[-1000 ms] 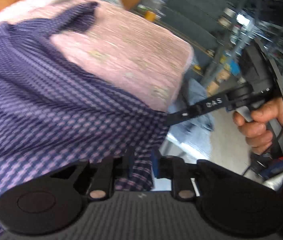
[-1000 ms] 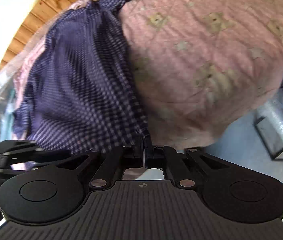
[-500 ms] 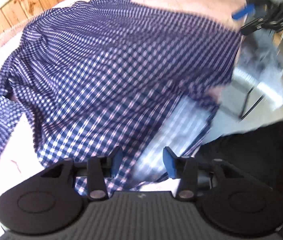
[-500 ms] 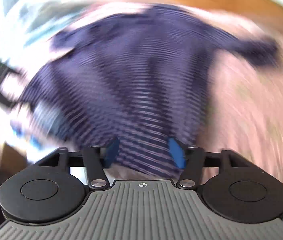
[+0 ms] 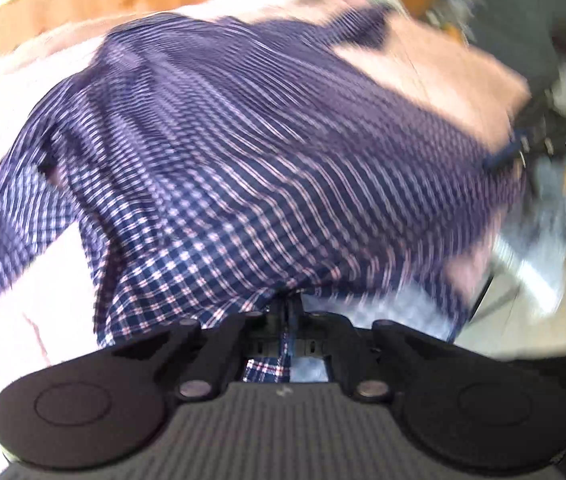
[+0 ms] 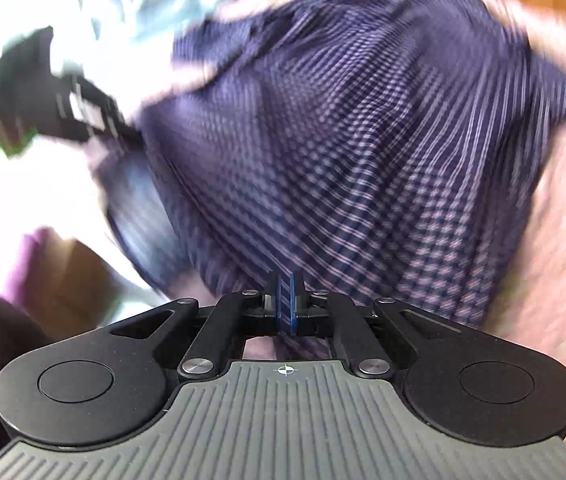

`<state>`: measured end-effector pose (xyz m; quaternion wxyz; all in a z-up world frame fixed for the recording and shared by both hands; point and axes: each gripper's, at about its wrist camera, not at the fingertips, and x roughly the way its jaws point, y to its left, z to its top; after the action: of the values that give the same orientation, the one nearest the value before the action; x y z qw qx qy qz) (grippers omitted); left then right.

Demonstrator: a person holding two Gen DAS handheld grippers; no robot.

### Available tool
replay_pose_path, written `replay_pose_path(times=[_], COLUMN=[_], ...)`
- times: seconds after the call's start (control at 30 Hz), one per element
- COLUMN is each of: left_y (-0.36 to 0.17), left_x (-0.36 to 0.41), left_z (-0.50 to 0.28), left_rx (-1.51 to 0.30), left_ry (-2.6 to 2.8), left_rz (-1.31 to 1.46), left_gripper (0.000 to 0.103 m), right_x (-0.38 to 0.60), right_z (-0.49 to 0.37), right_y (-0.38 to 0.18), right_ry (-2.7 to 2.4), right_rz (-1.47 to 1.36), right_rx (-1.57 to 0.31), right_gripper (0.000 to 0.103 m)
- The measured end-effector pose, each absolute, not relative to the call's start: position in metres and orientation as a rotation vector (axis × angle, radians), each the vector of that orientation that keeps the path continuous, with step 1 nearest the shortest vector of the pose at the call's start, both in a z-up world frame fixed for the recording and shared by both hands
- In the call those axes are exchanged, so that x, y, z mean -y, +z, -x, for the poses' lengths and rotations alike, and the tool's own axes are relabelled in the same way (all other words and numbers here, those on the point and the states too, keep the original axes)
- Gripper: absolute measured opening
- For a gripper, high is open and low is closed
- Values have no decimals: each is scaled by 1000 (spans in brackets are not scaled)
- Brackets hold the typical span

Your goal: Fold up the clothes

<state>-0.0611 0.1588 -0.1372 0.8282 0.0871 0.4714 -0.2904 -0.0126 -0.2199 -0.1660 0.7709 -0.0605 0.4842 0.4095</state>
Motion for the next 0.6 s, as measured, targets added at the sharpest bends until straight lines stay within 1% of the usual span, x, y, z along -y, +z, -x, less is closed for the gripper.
replay_pose_path(times=[0.07,0.13,0.17,0.2,0.23,0.27,0.3,0.37,0.4,0.43,0.47,0.5,0.53,0.57,0.6], left_y=[-132,-126,-123,-119,-113,-112,-112,-110,-109,-107,-105,-104,-103,-103,-105], left_x=[-170,-177,-180,-182,-183,-183,-182,-181,-181,-180,-180,-180,-179,-179,-178], left_z=[51,45,42,39,38,35,30,20,17,15,13,10,6,1,-4], left_rx=[-1007,-1004,-1002,-1003,-1003,-1005,-1009,-1009,-1006,-1003,-1000,-997,-995,-994,-995], left_ry=[-600,-576,-563,-556,-548,-536,-525,-502,-496,-487,-478,-468,-456,-446,-437], left_rz=[-54,47,96,144,189,223,252,290,297,301,305,308,309,313,320], left_gripper=[2,2,2,2,2,2,2,2,2,2,2,2,2,2,2], right_x=[233,238,236,233,226,215,201,172,159,145,135,138,141,146,160], right_z=[4,2,4,6,14,24,35,58,68,76,77,64,52,38,21], right_y=[-164,-166,-167,-167,-165,-164,-163,-163,-167,-171,-177,-178,-179,-180,-178], right_ry=[892,861,840,821,816,824,857,916,927,930,897,848,797,747,698], right_rz=[-35,-95,-62,-26,27,81,138,270,357,444,505,450,394,320,165], right_rx=[-1081,-1093,-1091,-1086,-1064,-1039,-1016,-951,-909,-869,-848,-875,-901,-927,-948], right_gripper=[1,1,2,8,10,19,41,65,66,64,52,26,17,16,27])
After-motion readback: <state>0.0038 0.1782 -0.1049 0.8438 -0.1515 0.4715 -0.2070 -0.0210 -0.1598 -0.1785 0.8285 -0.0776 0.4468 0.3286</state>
